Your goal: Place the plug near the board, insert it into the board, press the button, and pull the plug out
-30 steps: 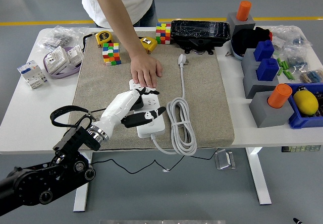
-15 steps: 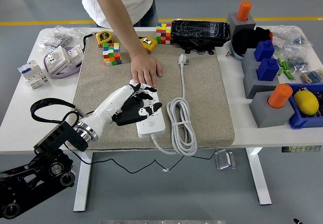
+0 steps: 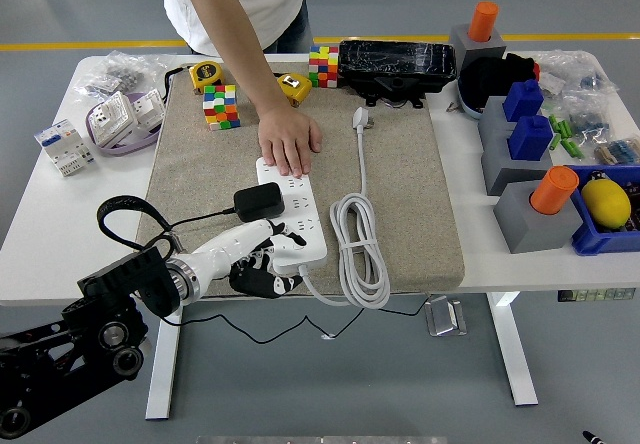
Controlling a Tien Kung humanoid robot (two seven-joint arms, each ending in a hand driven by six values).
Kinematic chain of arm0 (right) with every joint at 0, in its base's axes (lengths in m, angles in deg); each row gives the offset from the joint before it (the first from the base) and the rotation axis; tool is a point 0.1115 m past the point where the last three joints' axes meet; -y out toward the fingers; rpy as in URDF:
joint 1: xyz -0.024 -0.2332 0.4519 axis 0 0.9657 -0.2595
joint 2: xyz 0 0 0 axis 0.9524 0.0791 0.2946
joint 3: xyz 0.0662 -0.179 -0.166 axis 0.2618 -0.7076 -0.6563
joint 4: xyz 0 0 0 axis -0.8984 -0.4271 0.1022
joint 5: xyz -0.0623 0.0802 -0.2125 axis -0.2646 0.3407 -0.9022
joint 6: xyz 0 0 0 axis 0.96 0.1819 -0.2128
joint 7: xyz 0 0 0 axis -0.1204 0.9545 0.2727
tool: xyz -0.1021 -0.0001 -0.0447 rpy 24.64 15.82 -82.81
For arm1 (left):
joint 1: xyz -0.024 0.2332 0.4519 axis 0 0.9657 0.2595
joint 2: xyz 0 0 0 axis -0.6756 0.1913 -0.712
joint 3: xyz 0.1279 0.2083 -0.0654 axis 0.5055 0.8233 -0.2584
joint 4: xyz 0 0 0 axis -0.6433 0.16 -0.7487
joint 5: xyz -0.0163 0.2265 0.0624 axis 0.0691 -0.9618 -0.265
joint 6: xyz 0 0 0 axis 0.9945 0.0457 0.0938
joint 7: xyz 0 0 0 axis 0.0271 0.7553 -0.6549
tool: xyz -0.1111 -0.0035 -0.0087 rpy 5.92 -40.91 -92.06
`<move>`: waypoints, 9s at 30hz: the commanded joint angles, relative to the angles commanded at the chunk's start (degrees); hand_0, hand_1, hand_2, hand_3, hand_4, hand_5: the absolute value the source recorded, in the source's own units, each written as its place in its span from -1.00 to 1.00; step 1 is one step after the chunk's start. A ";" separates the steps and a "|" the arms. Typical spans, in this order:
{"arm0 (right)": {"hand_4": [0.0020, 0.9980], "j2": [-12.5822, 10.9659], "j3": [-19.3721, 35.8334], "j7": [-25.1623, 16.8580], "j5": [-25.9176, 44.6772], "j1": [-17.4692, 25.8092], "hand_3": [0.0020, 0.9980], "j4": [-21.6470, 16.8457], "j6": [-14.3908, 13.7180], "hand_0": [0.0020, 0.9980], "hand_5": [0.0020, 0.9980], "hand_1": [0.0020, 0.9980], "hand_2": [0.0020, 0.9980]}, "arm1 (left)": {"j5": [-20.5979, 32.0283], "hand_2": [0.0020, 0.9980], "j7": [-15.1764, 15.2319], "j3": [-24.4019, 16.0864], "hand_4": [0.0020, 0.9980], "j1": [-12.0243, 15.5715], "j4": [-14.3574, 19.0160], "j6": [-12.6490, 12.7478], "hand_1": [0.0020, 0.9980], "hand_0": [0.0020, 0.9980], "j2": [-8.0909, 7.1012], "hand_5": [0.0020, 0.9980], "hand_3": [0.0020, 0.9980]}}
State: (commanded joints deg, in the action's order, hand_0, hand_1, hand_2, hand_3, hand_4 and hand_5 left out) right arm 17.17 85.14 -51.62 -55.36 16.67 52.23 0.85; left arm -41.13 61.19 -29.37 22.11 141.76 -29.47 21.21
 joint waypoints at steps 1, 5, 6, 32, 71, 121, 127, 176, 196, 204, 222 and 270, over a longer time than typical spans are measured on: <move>0.91 -0.03 -0.08 0.00 0.02 0.02 0.12 0.00 0.01 0.21 0.02 0.30 0.34 | -0.04 -0.71 -0.01 0.32 0.44 -0.20 -0.42 0.04 -0.87 -0.87 0.17 -1.00 0.71; 0.91 -0.09 -0.26 -0.01 0.06 -0.07 0.12 0.00 0.03 0.21 0.02 0.30 0.34 | -0.28 -0.72 0.07 1.27 0.46 -1.11 -2.55 0.38 -0.87 -0.88 1.07 -1.00 0.74; 0.91 -0.07 -0.19 -0.01 0.04 -0.06 0.12 -0.01 0.02 0.21 0.02 0.30 0.34 | -0.40 -0.72 0.06 1.50 0.46 -1.36 -3.17 0.46 -0.87 -0.88 1.35 -1.00 0.74; 0.91 0.20 1.10 -0.06 -0.16 0.29 0.12 -0.06 -0.01 0.21 0.02 0.30 0.34 | -0.21 -0.72 -2.81 3.15 0.51 -2.43 -7.71 -1.87 -0.87 -0.88 2.79 -1.00 0.67; 0.91 0.74 1.19 -0.07 -0.14 0.48 0.12 0.26 -0.02 0.21 0.03 0.30 0.33 | 20.10 0.03 29.32 -2.48 0.60 2.75 -13.18 21.20 0.08 -0.05 6.05 -0.14 0.03; 0.91 0.19 0.23 -0.08 0.03 0.50 0.12 0.16 0.03 0.21 0.02 0.30 0.33 | -2.72 -0.72 -2.92 -2.75 0.49 0.42 -3.54 -2.96 -0.94 -0.87 2.91 -1.00 0.69; 0.91 0.27 0.53 -0.07 0.00 0.52 0.12 0.20 0.04 0.21 0.02 0.30 0.34 | -1.89 -0.73 -2.41 -2.32 0.51 0.04 -3.98 -2.90 -0.94 -0.88 3.26 -1.00 0.68; 0.91 0.53 1.00 -0.08 -0.07 0.69 0.12 0.07 0.06 0.21 0.02 0.30 0.33 | -1.76 -0.09 25.05 -2.35 0.75 -1.62 -18.17 21.05 -0.34 -0.34 6.19 -0.30 0.01; 0.91 0.43 0.69 -0.11 0.12 0.55 0.12 0.05 0.09 0.21 0.03 0.30 0.33 | -14.90 0.54 18.29 -0.28 1.00 -5.66 -31.33 21.68 0.55 0.53 10.30 -0.17 0.50; 0.91 0.36 0.43 -0.13 0.17 0.46 0.12 -0.01 0.08 0.21 0.03 0.30 0.34 | -14.62 0.41 15.09 0.27 0.94 -6.25 -34.06 19.87 0.40 0.48 10.00 -0.15 0.48; 0.91 0.23 0.08 -0.19 0.20 0.60 0.12 -0.05 0.09 0.22 0.02 0.30 0.33 | -12.83 -0.09 16.64 2.18 0.44 -6.34 -35.12 21.82 -0.04 -0.07 10.20 -0.16 0.03; 0.91 0.61 0.95 -0.11 -0.17 0.73 0.12 -0.07 0.10 0.21 0.01 0.29 0.33 | -6.42 0.06 30.46 -1.46 0.57 -3.37 -41.46 22.56 0.03 -0.02 5.98 -0.47 0.10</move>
State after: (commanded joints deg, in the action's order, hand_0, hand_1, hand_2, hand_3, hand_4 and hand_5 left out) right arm 17.78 86.09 -51.73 -55.54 17.40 52.16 0.95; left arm -47.55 91.65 -30.83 18.74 100.30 -6.92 27.20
